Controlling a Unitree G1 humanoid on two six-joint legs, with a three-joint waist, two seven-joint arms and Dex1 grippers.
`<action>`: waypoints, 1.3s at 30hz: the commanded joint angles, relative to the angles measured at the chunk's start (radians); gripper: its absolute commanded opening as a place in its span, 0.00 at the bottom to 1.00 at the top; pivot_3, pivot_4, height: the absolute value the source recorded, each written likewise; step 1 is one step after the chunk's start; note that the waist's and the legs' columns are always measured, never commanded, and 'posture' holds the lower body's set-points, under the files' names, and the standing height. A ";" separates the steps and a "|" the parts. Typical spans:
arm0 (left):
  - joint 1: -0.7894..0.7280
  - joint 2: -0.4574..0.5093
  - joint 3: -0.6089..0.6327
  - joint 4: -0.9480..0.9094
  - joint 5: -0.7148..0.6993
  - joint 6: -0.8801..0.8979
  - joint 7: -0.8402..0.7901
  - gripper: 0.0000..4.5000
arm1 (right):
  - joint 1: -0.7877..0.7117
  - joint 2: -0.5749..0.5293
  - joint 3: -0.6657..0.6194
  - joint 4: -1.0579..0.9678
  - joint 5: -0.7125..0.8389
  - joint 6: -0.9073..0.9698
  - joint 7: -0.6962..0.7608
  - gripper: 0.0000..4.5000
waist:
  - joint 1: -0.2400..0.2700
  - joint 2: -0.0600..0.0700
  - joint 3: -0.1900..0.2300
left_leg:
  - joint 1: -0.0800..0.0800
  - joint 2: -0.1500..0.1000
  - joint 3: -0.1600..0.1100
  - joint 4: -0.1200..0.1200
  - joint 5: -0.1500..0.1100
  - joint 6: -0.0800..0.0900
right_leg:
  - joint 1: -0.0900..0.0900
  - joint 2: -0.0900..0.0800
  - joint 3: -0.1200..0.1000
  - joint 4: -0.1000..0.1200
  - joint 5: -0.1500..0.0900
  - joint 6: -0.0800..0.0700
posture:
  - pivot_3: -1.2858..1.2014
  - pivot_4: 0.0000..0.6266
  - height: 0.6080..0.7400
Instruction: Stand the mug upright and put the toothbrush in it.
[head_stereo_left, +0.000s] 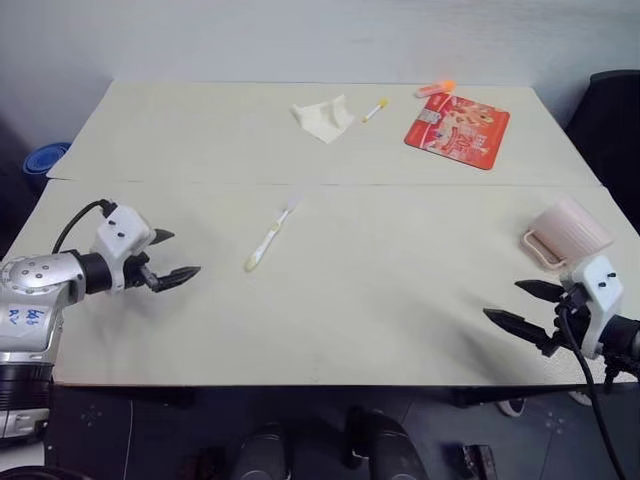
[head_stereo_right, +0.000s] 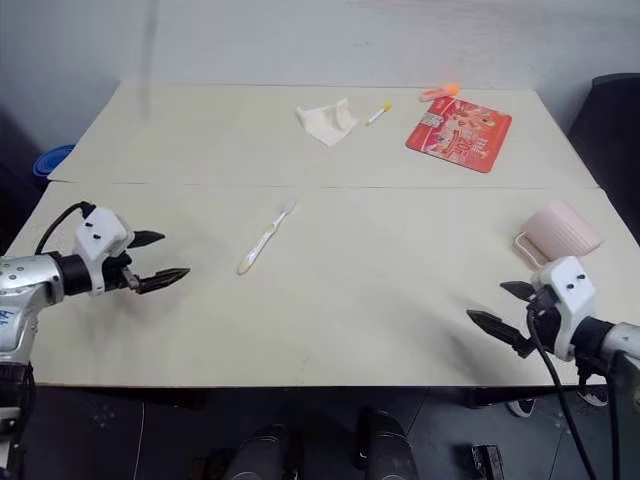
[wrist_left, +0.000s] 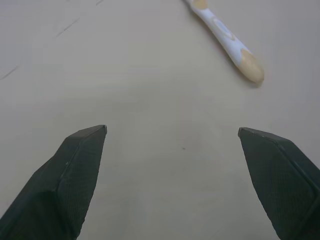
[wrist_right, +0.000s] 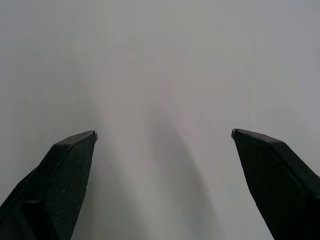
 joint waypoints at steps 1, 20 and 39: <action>-0.011 0.007 0.005 -0.001 0.010 -0.021 0.005 0.99 | -0.003 0.000 0.000 -0.030 0.005 -0.003 -0.003 1.00 | 0.000 0.000 0.000 | 0.000 0.000 0.000 0.000 0.000 0.000 | 0.000 0.000 0.000 0.000 0.000 0.000 | 0.52 0.24 1.00; -0.060 -0.035 -0.008 -0.055 -0.025 0.074 0.007 0.99 | -0.042 0.074 0.078 -0.066 -0.019 0.059 -0.147 1.00 | -0.001 0.000 0.000 | 0.001 0.000 0.002 0.000 0.000 0.000 | 0.000 0.001 0.000 0.004 0.000 0.000 | 0.52 0.24 1.00; -0.308 -0.187 -0.188 -0.472 -0.425 0.445 -0.118 1.00 | -0.539 -0.056 0.320 0.120 -0.202 0.415 -0.387 0.81 | -0.004 0.000 0.000 | 0.001 -0.001 0.002 0.001 0.003 -0.003 | 0.000 0.011 0.013 0.003 0.000 0.000 | 0.52 0.24 1.00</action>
